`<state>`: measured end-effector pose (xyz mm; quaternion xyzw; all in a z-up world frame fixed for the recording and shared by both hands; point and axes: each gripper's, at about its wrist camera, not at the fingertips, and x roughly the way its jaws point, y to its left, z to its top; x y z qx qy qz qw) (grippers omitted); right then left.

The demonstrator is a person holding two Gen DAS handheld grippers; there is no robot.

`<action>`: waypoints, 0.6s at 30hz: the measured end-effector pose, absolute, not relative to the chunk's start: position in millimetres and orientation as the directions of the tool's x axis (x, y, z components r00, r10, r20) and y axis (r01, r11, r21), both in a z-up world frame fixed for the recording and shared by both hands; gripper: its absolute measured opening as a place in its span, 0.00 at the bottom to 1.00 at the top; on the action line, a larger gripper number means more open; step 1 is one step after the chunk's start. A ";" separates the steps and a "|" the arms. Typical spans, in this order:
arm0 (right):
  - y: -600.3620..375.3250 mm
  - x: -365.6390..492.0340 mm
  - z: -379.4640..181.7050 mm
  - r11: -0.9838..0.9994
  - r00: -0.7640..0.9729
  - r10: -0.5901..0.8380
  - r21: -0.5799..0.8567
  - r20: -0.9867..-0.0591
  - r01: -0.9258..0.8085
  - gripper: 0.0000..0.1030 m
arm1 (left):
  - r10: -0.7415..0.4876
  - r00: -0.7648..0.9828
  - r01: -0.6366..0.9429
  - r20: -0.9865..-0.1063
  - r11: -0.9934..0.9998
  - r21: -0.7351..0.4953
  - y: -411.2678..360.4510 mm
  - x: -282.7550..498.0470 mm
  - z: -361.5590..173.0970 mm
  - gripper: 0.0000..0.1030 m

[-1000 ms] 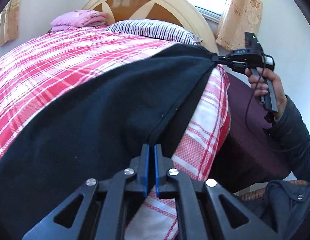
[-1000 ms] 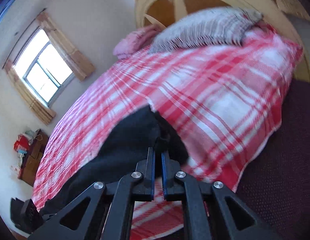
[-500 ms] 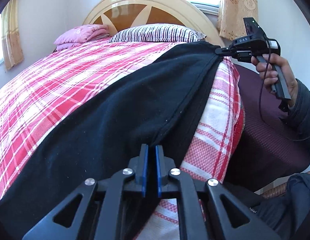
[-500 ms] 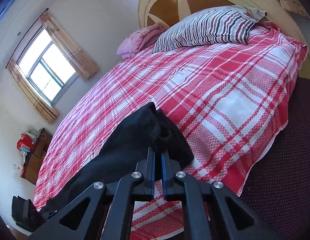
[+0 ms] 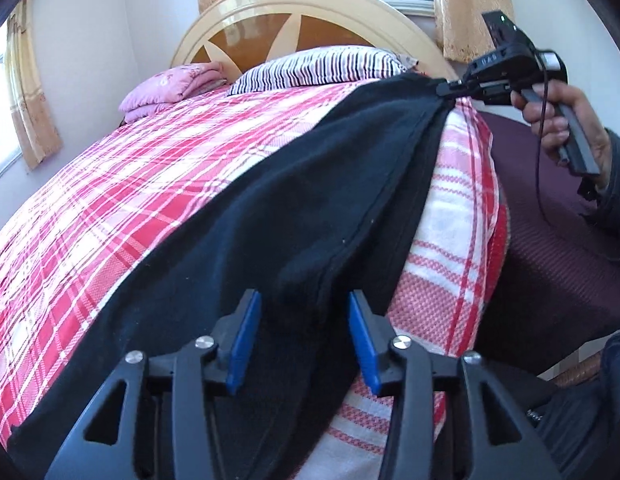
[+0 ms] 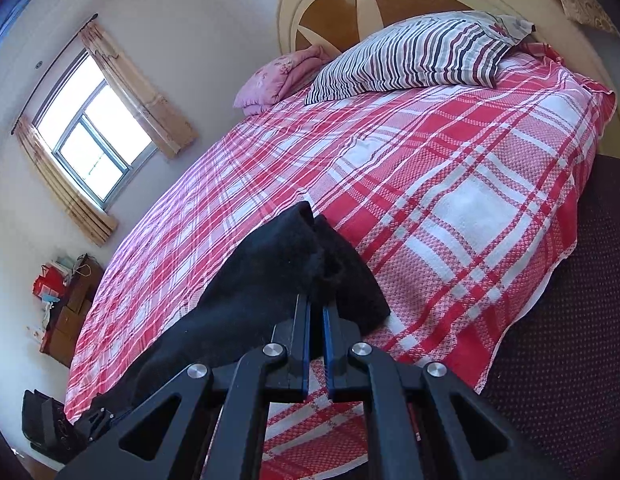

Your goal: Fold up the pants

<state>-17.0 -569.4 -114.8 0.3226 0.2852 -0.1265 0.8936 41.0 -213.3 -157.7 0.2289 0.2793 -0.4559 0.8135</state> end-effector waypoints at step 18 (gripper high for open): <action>-567.9 -29.3 -90.1 0.793 0.816 -0.066 0.466 -0.575 0.392 0.05 | -0.659 0.336 0.907 -0.673 0.419 0.042 -207.8 29.7 -144.6 0.07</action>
